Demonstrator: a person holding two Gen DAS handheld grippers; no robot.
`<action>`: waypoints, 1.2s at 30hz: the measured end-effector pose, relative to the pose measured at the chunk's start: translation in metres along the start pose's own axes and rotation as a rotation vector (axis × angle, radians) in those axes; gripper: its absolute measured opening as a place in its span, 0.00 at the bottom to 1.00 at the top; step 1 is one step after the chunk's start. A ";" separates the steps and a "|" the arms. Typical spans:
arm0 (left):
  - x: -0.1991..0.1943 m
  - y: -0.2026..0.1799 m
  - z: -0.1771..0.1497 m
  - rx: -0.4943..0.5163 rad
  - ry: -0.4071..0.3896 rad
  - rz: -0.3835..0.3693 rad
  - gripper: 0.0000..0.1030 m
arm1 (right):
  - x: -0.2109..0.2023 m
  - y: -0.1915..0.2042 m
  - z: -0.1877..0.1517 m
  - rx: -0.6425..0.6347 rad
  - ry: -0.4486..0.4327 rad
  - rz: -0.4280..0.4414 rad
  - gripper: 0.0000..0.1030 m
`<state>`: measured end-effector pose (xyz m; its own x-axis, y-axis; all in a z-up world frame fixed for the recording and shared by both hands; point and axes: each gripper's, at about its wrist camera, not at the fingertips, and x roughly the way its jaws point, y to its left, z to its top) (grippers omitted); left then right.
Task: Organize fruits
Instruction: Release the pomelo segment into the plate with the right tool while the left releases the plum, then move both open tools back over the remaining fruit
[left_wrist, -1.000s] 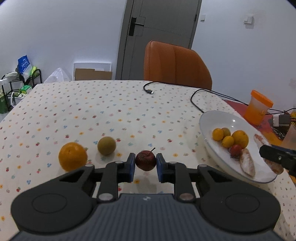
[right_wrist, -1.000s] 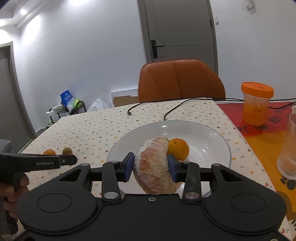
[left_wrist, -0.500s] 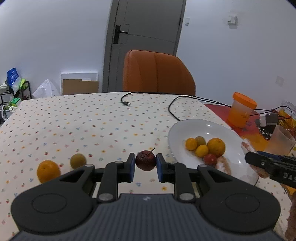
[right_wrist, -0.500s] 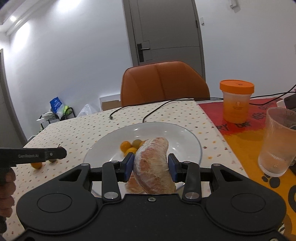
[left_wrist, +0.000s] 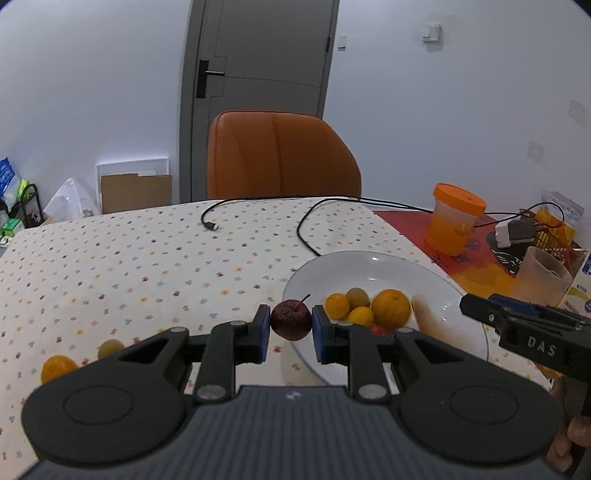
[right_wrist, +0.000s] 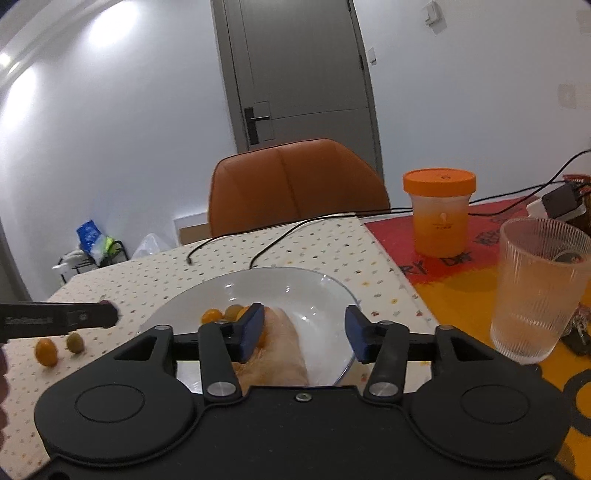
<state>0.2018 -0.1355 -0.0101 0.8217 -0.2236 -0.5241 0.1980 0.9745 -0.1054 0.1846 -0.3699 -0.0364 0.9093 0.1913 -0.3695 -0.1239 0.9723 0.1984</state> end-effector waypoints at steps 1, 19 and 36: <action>0.001 -0.003 0.000 0.005 0.001 -0.005 0.22 | -0.002 -0.001 -0.001 0.005 0.002 0.002 0.52; -0.001 -0.015 -0.001 0.010 0.013 -0.012 0.34 | -0.026 0.001 -0.020 0.032 0.037 0.023 0.61; -0.035 0.030 -0.018 -0.053 -0.012 0.064 0.75 | -0.032 0.034 -0.024 0.023 0.035 0.081 0.78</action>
<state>0.1694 -0.0980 -0.0098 0.8384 -0.1612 -0.5207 0.1169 0.9862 -0.1170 0.1414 -0.3397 -0.0392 0.8823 0.2738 -0.3829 -0.1865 0.9502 0.2497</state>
